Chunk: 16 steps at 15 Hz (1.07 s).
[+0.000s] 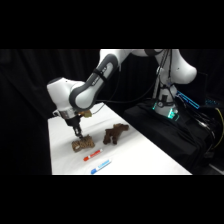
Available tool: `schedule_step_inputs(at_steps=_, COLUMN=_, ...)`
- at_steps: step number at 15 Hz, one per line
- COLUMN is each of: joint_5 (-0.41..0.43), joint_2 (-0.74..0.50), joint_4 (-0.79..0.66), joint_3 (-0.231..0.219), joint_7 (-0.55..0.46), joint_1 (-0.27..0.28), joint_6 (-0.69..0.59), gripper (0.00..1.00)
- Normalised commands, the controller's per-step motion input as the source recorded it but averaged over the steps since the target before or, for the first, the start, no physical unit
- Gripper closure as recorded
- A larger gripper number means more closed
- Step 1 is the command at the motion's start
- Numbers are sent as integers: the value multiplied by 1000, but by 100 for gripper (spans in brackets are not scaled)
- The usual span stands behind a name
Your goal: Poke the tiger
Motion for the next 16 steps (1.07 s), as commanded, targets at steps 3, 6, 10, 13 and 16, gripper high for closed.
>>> schedule_step_inputs(at_steps=3, joint_5=131, joint_2=218, joint_4=48, joint_3=91, joint_7=-78, joint_1=-66, joint_6=140, gripper=93)
schedule_step_inputs(at_steps=6, joint_5=121, joint_2=202, joint_4=91, joint_3=89, joint_7=-78, joint_1=-71, joint_6=88, gripper=93)
schedule_step_inputs(at_steps=10, joint_5=70, joint_2=-110, joint_4=-68, joint_3=36, joint_7=-29, joint_1=-43, joint_6=-55, gripper=92)
schedule_step_inputs(at_steps=13, joint_5=27, joint_2=-601, joint_4=-325, joint_3=-5, joint_7=2, joint_1=-15, joint_6=-243, gripper=95)
schedule_step_inputs(at_steps=16, joint_5=15, joint_2=-628, joint_4=-250, joint_3=-15, joint_7=7, joint_1=2, joint_6=-349, gripper=69)
